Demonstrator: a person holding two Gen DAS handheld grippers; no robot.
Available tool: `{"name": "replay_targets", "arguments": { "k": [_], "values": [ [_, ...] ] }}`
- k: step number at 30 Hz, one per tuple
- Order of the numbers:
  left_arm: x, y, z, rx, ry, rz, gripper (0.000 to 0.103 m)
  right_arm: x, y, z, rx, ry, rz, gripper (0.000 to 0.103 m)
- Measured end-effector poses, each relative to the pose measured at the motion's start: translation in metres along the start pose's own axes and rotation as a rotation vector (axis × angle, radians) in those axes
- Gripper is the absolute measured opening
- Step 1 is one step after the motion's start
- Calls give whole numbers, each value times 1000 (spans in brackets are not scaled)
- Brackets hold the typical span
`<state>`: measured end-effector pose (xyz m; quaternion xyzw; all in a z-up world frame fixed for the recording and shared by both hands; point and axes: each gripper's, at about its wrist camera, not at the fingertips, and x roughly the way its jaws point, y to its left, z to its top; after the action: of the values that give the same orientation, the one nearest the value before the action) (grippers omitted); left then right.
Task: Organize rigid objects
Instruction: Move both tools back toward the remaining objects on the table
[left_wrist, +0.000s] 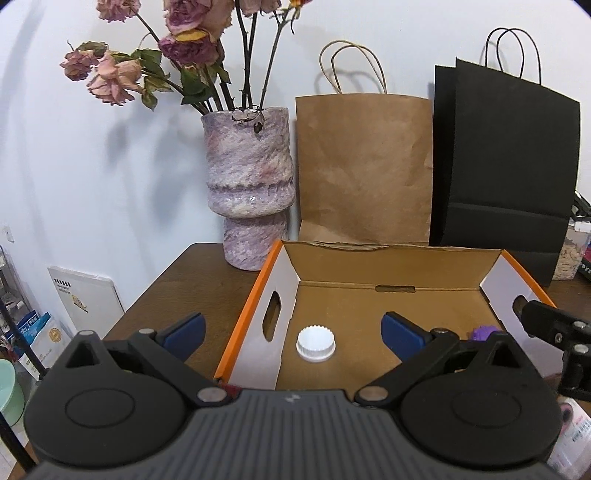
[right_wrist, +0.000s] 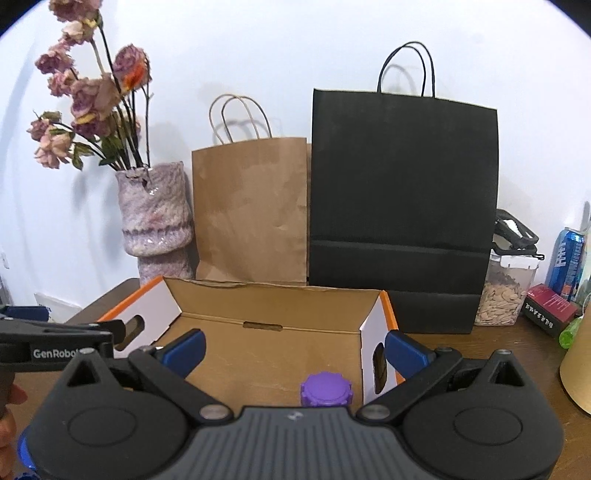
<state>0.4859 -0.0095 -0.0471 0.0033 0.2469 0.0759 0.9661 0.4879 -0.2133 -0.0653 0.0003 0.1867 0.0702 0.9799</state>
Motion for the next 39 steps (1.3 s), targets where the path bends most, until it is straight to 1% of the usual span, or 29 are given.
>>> {"name": "replay_targets", "arguments": {
  "k": [12,22,33,39],
  "values": [
    [-53,11,-18,-10,-4,-16,103,-60,3,-15,8,-28,18,103],
    [-98,21,-43,-11,5,-37,103,-110,18,-34,-19,-31,31,103],
    [-139,43,-77,-10,35,-37,103,-157,39,-61,-28,-14,48,103],
    [-157,59,-92,-10,49,-30,103,-174,52,-73,-41,3,56,103]
  ]
}}
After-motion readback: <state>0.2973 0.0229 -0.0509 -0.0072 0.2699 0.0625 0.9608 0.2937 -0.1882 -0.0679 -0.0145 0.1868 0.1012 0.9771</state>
